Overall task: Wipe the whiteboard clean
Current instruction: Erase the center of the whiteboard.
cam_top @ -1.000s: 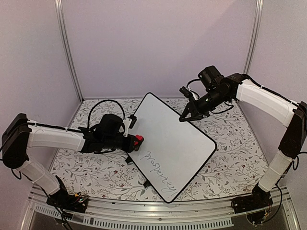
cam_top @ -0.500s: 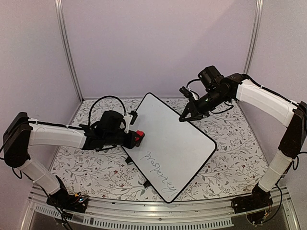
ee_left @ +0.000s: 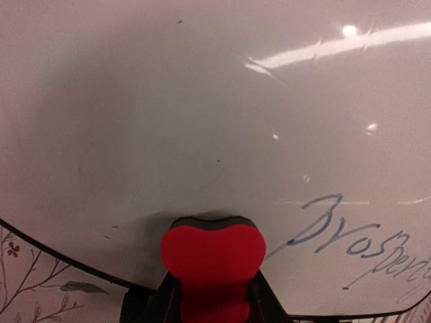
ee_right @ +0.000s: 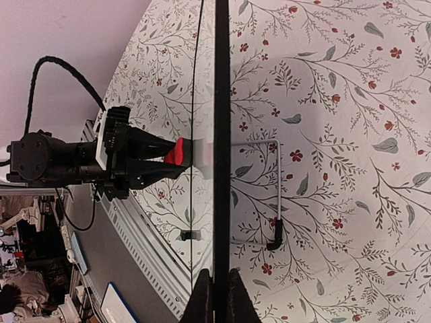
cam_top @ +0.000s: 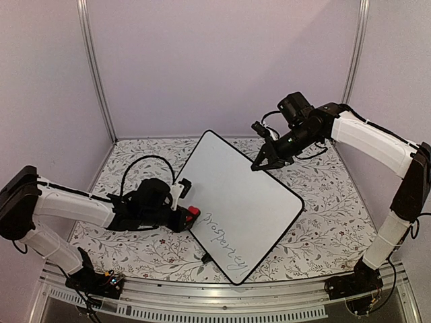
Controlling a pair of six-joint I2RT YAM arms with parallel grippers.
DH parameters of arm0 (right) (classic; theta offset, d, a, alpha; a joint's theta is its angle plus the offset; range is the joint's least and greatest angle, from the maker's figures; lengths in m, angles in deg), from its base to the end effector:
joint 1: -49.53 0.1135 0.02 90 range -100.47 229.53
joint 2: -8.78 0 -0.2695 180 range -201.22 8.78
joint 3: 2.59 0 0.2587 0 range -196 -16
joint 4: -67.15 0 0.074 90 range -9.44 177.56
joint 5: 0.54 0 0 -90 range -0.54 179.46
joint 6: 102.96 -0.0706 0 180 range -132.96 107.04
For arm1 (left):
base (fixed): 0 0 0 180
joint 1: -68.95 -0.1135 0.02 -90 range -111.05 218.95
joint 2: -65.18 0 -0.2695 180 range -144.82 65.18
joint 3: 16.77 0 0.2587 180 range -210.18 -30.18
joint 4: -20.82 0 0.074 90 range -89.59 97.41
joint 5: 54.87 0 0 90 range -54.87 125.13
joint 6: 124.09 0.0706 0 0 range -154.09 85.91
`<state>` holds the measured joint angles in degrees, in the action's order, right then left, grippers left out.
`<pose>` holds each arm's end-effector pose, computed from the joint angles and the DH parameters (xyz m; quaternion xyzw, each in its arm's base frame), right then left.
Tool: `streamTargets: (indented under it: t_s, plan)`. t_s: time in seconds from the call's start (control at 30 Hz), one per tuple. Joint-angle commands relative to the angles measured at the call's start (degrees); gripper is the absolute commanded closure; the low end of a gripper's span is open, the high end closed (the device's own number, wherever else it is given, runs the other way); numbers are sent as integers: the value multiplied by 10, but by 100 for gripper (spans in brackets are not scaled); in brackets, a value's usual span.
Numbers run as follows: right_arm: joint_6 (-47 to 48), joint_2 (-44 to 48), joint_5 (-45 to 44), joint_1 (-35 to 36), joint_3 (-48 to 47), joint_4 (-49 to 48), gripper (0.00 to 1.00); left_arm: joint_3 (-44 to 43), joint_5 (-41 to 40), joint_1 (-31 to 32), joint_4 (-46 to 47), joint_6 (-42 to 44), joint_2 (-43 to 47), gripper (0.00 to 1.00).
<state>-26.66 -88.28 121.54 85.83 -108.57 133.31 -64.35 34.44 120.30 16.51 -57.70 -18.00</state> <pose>0.2849 0.2558 0.3085 -0.2571 0.8889 0.3548 0.1336 0.1938 -0.2410 0.1377 0.2147 0.8802 -0.2533 0.3393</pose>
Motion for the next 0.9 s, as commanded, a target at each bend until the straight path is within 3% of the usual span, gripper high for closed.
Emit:
streamTargets:
  t_s: [0.0, 0.3, 0.87]
  plan:
    - [42, -22, 19, 22, -1, 13, 100, 24, 18, 41, -16, 4, 3, 100]
    - [43, -17, 18, 22, 2, 11, 100, 11, -17, 54, -77, 2, -16, 100]
    - [43, -13, 15, 22, 0, 12, 100, 32, -4, 82, -130, -20, 3, 100]
